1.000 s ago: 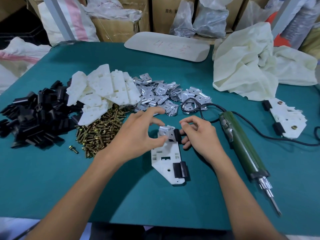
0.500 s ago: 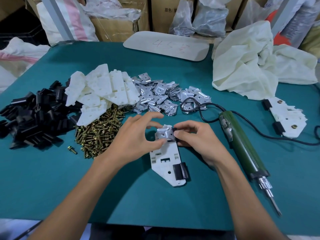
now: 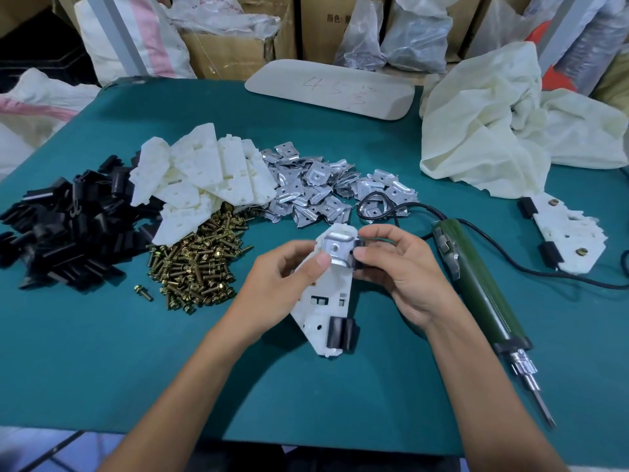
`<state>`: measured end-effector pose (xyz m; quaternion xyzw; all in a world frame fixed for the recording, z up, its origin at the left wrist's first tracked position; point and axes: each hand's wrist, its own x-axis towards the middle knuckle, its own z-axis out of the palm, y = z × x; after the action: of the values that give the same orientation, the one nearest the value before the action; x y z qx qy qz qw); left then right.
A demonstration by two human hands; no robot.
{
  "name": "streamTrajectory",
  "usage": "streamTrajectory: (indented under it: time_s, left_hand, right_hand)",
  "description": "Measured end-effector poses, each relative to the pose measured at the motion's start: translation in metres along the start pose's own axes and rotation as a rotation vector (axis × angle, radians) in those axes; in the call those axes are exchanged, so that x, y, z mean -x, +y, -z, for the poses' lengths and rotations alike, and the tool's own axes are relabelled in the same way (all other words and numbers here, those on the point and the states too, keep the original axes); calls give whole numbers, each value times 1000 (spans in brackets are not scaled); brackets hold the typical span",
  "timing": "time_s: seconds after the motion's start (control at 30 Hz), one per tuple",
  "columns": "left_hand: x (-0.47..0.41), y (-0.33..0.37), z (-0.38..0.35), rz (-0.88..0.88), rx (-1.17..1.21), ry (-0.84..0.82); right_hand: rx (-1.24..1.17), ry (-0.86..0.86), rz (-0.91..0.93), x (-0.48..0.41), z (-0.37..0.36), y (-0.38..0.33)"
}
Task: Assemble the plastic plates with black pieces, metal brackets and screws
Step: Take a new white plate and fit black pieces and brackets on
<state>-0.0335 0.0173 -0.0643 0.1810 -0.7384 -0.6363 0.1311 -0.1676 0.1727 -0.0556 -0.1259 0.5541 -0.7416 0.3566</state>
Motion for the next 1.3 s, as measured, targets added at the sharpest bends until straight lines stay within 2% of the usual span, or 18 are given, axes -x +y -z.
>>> streamTrajectory:
  time_s: [0.27,0.57,0.8,0.93,1.17,1.3]
  left_hand:
    - [-2,-5,0,105,180,-45]
    - [-5,-9,1,87,166,-15]
    - [0,-9,0,7,94,-66]
    - [1,-10,2,8,131,-70]
    - [2,-1,7,154,336,-65]
    - [1,-1,11,176,347,-116]
  right_hand:
    - [-24,-66,-2,1,-1,-1]
    - [-19,-78,-3,2,-1,0]
    - [8,-31,64,1,-6,4]
    - [12,-26,92,2,-8,6]
    - [85,-211,70,2,-1,3]
    - [86,-211,80,4,0,3]
